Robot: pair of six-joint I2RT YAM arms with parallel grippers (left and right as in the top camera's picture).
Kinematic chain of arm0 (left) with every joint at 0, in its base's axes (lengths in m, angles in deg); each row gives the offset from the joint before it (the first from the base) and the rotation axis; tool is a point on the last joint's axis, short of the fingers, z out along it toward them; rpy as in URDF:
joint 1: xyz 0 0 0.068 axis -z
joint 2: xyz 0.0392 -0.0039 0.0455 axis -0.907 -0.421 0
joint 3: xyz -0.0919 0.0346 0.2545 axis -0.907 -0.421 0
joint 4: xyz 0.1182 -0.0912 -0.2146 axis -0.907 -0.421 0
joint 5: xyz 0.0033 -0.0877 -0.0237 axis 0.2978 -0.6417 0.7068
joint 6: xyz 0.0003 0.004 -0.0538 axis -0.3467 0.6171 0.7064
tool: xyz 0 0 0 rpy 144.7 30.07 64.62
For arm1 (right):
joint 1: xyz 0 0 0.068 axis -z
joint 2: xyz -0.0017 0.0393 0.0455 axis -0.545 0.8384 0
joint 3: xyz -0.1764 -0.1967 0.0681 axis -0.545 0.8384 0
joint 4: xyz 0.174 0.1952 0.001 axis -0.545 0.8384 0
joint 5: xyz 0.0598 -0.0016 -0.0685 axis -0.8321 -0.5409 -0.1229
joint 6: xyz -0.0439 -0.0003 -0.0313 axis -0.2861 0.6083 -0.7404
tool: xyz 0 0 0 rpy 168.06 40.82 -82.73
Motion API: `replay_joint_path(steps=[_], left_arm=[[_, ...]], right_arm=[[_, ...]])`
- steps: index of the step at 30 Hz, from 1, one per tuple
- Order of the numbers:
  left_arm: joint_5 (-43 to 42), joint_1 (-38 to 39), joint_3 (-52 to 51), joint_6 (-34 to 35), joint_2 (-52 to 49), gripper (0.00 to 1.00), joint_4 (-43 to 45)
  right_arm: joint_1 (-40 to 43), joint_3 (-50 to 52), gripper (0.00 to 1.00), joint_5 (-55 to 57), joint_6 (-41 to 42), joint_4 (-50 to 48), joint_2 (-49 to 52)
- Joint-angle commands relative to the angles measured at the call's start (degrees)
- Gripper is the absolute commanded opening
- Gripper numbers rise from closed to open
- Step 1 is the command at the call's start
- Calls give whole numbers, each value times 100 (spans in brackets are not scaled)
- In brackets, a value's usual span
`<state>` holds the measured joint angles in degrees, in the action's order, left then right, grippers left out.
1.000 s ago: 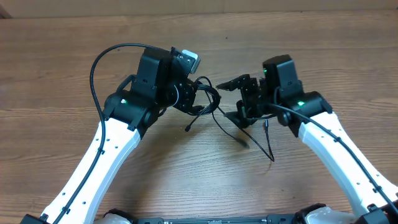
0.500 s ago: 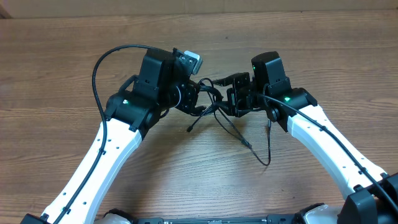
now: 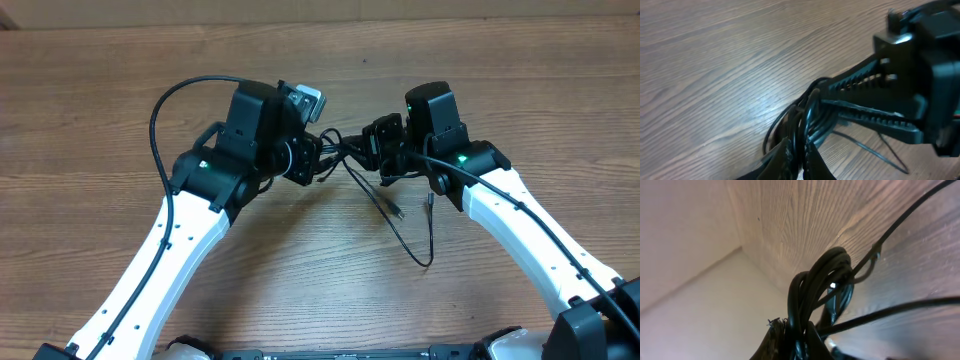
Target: Untangle cables
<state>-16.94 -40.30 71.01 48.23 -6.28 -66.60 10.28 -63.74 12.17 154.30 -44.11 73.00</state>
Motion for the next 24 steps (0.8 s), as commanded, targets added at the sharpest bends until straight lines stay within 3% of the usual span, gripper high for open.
replay_joint_path(steps=[1, 5, 12, 24], left_arm=[[999, -4, 118, 372, 138, 4, -9], [1447, -4, 114, 546, 94, 4, -186], [1447, -4, 87, 544, -219, 4, -535], [1447, -9, 72, 802, -922, 4, -269]], right_arm=[[-39, -83, 4, -2, -1388, 50, 63], [-37, -83, 4, -4, -2074, 70, 46], [-4, -83, 4, -74, -2911, -101, -221], [114, -83, 4, -1137, -4203, 210, -723]])
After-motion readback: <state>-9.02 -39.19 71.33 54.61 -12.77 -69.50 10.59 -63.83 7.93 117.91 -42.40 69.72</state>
